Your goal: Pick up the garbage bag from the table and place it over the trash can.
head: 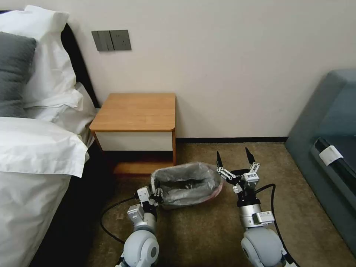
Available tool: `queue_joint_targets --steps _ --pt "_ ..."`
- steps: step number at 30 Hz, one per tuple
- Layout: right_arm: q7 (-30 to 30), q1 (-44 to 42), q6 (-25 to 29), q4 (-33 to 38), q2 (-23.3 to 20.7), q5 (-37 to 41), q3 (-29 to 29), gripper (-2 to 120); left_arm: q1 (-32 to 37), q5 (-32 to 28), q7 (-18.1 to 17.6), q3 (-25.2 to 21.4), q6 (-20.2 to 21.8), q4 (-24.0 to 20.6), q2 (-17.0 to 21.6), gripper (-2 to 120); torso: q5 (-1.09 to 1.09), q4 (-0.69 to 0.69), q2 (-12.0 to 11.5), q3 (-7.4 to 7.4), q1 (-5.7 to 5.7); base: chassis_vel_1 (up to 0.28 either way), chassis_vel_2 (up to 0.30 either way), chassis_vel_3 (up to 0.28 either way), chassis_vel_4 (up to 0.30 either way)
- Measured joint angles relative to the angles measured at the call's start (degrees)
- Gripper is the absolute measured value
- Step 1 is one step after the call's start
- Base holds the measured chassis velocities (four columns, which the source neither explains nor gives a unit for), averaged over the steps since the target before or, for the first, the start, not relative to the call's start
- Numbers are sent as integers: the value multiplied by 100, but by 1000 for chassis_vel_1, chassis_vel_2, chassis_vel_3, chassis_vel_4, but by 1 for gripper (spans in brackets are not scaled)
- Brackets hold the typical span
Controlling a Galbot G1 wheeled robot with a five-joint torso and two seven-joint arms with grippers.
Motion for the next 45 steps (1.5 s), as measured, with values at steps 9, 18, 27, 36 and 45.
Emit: queue_joint_targets --steps 9,18,27,36,45 --pt "8 23 -18 -22 -29 0 -20 100 63 79 23 -29 -63 -101 9 95 0 0 0 0 0 0 0 0 0" --pt "7 -22 -18 21 -35 -6 -11 100 251 1179 387 -245 -1039 -43 -77 100 0 0 0 0 0 0 0 0 0" --pt "-196 -262 184 60 -48 67 368 100 449 2895 707 -1301 -2507 -53 -417 100 0 0 0 0 0 0 0 0 0" --pt "-996 -361 1545 -799 162 247 1184 100 980 3418 750 -1666 -3539 -38 -625 100 1 0 0 0 0 0 0 0 0" --pt "-1084 -366 2383 -1301 488 22 1441 100 1149 3579 753 -1666 -3920 84 -740 100 1 -1 0 0 0 0 0 0 0"
